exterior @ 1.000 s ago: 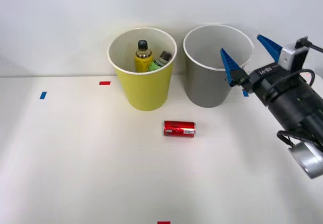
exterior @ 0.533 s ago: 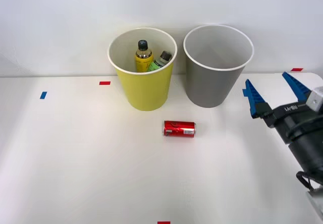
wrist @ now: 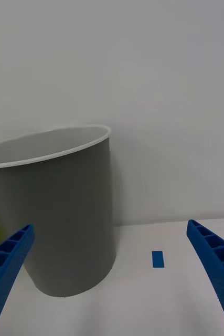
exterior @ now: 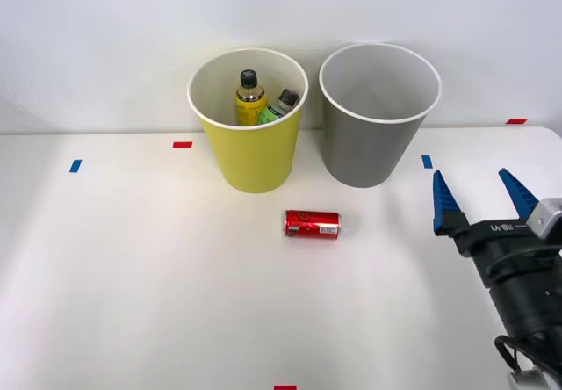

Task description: Put cans in the gray bin, plastic bottles in the light green bin

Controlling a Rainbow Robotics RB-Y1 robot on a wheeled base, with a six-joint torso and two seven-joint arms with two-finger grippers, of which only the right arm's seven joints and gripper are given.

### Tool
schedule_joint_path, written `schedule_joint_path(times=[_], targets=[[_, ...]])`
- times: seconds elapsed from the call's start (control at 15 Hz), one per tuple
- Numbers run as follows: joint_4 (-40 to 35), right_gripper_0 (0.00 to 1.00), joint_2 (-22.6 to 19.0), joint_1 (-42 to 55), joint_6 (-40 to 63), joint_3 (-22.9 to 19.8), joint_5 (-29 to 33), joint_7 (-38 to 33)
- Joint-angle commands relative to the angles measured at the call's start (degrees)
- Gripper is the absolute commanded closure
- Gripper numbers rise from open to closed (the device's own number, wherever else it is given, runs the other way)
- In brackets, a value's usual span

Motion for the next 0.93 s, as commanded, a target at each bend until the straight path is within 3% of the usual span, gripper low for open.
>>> schedule_joint_path(times=[0.07,0.27,0.53,0.93], targets=[[0.1,0.0,3.8,2.2,-2.0,-0.3,7.8,0.0],[0.1,0.0,6.5,5.7,-5.1,-0.3,14.4,-0.5],[0.1,0.0,2.6,8.0,-5.5,0.1,14.5,-0.8],[0.7,0.0,3.2,9.8,-5.6,0.6,17.3,-0.4]])
